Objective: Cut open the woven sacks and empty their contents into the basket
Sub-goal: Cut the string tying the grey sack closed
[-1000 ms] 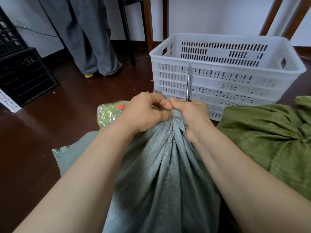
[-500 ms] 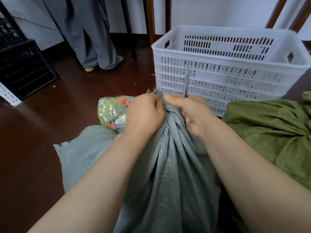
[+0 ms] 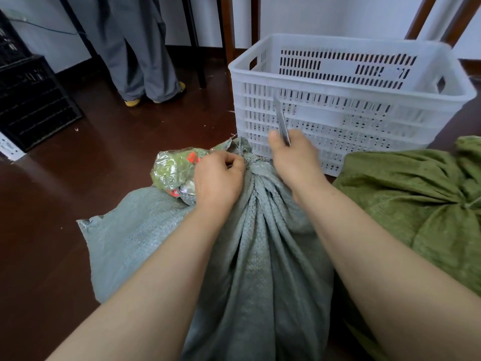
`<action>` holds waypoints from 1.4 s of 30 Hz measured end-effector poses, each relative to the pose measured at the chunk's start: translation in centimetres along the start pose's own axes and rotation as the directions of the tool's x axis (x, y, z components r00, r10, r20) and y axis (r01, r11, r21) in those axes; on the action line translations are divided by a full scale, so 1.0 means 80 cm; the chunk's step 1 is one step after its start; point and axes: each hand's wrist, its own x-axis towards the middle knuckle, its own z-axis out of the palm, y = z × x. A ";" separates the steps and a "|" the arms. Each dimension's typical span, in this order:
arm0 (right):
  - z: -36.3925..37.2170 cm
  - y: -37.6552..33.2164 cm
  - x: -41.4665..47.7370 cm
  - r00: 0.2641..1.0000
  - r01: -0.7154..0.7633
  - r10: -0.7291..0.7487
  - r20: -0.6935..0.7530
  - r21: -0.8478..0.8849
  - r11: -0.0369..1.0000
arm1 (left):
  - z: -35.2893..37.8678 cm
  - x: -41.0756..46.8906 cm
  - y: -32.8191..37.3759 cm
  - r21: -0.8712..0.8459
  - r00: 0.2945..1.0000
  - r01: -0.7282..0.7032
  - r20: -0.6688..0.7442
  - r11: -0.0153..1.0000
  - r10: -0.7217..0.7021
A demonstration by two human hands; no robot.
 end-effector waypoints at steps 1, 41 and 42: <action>-0.006 -0.008 0.001 1.000 0.020 -0.020 -0.001 0.050 0.999 | 0.001 0.000 0.000 -0.007 1.000 0.000 -0.009 1.000 0.000; 0.001 -0.009 -0.032 0.992 -0.102 0.051 0.118 0.476 0.874 | 0.013 0.005 0.002 -0.523 0.985 0.082 -0.089 0.849 -0.150; 0.000 -0.009 -0.034 0.993 -0.086 0.043 0.109 0.435 0.896 | 0.014 0.006 0.001 -0.530 0.985 0.076 -0.090 0.844 -0.145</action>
